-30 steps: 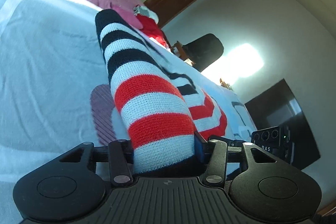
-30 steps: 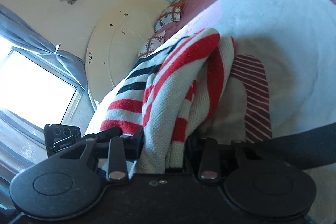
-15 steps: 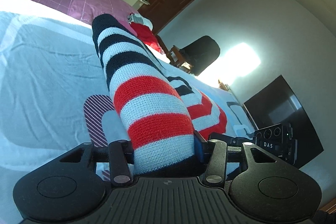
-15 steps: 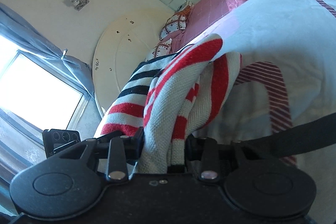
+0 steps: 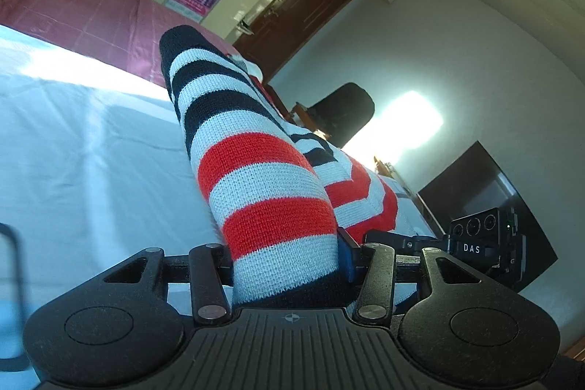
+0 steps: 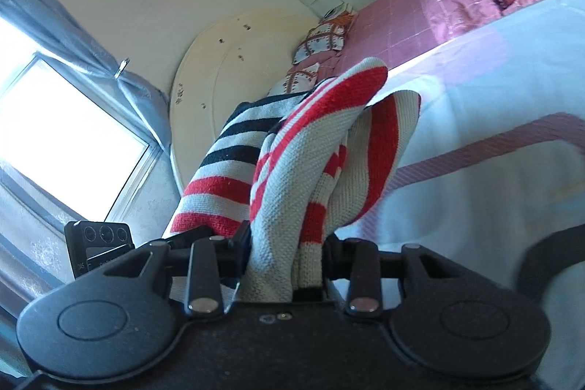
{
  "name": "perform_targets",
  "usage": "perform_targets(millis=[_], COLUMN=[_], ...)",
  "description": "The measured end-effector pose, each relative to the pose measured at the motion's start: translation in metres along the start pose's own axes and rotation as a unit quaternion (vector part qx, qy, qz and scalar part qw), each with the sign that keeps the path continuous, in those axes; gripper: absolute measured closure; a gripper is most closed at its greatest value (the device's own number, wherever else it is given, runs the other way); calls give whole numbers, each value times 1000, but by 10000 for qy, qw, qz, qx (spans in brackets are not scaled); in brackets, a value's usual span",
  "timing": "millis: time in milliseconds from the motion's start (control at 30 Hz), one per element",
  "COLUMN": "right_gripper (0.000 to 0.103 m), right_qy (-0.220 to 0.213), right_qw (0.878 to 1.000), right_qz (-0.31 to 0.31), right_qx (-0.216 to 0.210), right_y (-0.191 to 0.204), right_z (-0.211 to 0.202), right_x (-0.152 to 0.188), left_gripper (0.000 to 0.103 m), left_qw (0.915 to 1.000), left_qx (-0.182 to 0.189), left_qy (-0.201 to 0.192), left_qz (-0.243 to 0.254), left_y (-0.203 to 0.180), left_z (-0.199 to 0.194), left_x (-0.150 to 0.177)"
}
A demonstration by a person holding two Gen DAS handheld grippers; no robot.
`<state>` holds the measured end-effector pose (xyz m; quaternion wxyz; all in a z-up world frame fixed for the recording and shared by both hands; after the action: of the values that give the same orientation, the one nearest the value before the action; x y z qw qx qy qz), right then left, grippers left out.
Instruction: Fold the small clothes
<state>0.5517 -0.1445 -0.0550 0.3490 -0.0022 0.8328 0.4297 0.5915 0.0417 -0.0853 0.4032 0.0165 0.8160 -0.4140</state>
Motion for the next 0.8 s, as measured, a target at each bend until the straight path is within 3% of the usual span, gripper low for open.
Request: perform_targets(millis=[267,500,600,667,700,733,800], right_gripper=[66,66,66,62,61,60,51], right_qy=[306,823,1097,1386,1496,1359,1099], right_qw=[9990,9948,9927,9903,9883,9904,9925], right_qz=[-108,-205,-171,-111,-44,146,466], right_qx=[-306,-573,-479,-72,279,217,266], right_y=[53,96,100,86,74,69,60], right_z=[70,142,168,189,197,196,185], right_x=[29,67,91,111,121,122,113], left_gripper=[55,55,54,46,44,41,32], left_qw=[9990,9955,9931,9866,9848,9846,9771], left_qx=[-381,-721,-857,-1310,-1386,-1253,-1521], left_qy=[-226,-379,-245,-58,-110,-351,-712], left_qz=[-16,-487,-765,-973,-1037,-1164,-1306], left_y=[59,122,149,177,184,185,187], left_z=[-81,-144,-146,-149,-153,-163,-186], left_x=[-15,-3,20,43,53,56,59])
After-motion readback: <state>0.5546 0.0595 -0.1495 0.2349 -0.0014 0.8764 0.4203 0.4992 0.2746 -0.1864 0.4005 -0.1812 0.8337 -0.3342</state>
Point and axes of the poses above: each gripper's, at about its wrist camera, not at the fingertips, and z roughly the way its jaws point, y to its left, x to its underside, the point moved 9 cm from there along z, roughly the way its jaws point, and after that the axes turned 6 degrees about -y, right-handed, at the moved point
